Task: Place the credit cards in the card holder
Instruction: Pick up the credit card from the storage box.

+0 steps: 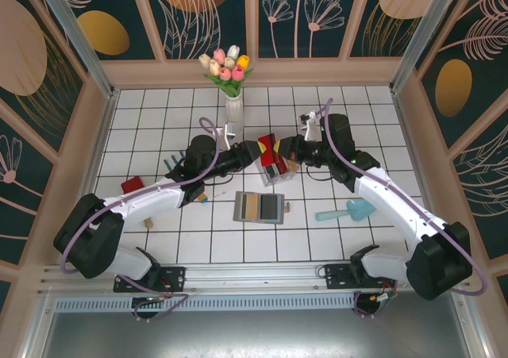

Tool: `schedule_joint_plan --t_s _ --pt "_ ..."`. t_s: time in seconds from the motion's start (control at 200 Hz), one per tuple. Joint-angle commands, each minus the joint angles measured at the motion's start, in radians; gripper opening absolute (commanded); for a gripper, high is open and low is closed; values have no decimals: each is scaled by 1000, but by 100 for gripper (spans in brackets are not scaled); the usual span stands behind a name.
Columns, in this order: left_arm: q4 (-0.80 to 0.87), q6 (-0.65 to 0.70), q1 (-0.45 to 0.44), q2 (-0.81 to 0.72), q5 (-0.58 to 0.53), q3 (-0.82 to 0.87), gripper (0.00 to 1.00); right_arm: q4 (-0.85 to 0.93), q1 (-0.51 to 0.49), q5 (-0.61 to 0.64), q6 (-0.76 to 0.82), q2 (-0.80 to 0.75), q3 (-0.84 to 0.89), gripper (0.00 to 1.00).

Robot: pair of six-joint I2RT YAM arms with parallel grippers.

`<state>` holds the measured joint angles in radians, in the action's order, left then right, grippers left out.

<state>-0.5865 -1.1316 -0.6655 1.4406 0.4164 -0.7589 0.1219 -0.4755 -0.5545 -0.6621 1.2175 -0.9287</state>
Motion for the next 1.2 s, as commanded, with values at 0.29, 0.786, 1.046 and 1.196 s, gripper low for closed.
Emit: schedule_joint_plan --t_s 0.29,0.786,1.046,1.196 --pt "-160 -36 6 -10 86 19 4 -194 76 -189 -81 -20 96 6" --pt "-147 -19 6 -4 162 -5 3 -244 94 -318 -43 -54 136 20" --pt "-124 -18 6 1 164 -5 14 -178 96 -276 1 -59 117 7" --pt "160 95 6 -41 14 -24 51 55 61 -27 80 -68 94 3"
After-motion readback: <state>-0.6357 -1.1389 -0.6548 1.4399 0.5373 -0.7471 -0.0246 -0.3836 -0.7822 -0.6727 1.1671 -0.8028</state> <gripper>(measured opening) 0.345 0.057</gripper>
